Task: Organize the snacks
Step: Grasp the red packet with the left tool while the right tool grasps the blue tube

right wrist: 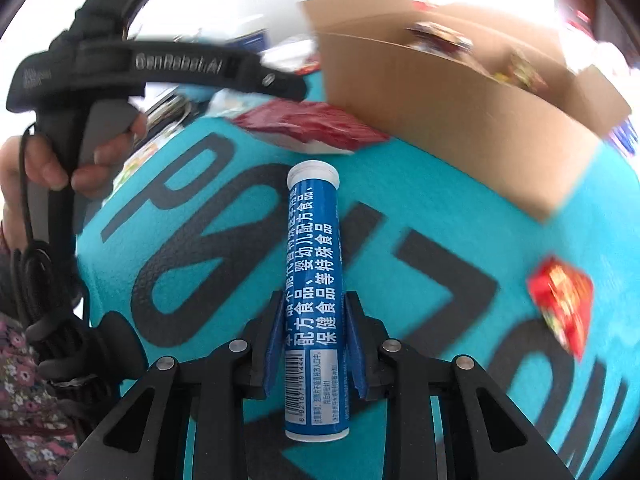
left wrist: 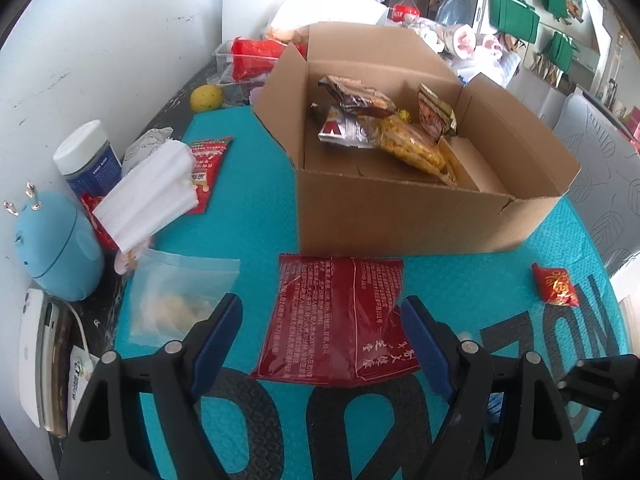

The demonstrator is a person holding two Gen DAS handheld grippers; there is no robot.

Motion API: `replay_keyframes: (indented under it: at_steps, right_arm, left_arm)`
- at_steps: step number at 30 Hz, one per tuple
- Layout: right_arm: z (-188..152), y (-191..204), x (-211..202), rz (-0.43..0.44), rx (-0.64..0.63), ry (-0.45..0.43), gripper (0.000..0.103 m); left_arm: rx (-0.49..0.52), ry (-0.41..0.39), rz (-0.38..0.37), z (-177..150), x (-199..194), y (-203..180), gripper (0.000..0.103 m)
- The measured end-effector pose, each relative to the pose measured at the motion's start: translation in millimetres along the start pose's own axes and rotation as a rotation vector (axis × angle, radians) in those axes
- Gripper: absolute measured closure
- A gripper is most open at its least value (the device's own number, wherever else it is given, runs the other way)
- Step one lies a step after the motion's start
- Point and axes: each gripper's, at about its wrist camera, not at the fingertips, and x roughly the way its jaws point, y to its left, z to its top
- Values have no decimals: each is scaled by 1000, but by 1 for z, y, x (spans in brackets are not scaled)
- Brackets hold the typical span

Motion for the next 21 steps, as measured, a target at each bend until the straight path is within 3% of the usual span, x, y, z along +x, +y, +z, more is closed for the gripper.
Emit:
replay_keyframes:
  at_steps: [3,7,14,21]
  right_arm:
    - [-9,-10,-8,-64,75,-26,75]
    - [-11,-18,-9,-65,133,-58,75]
    - [-4,-18,-2,-94,155,-86,75]
    - [10,-18,5,-113,139,-86,74]
  left_arm:
    - [8,27,30,0,12,-4,21]
    - [-2,59,-5,0,26,-3,21]
    - [-124,108,-134,-2,48,14,21]
    - [-13,110,-88,1,54,-5,18]
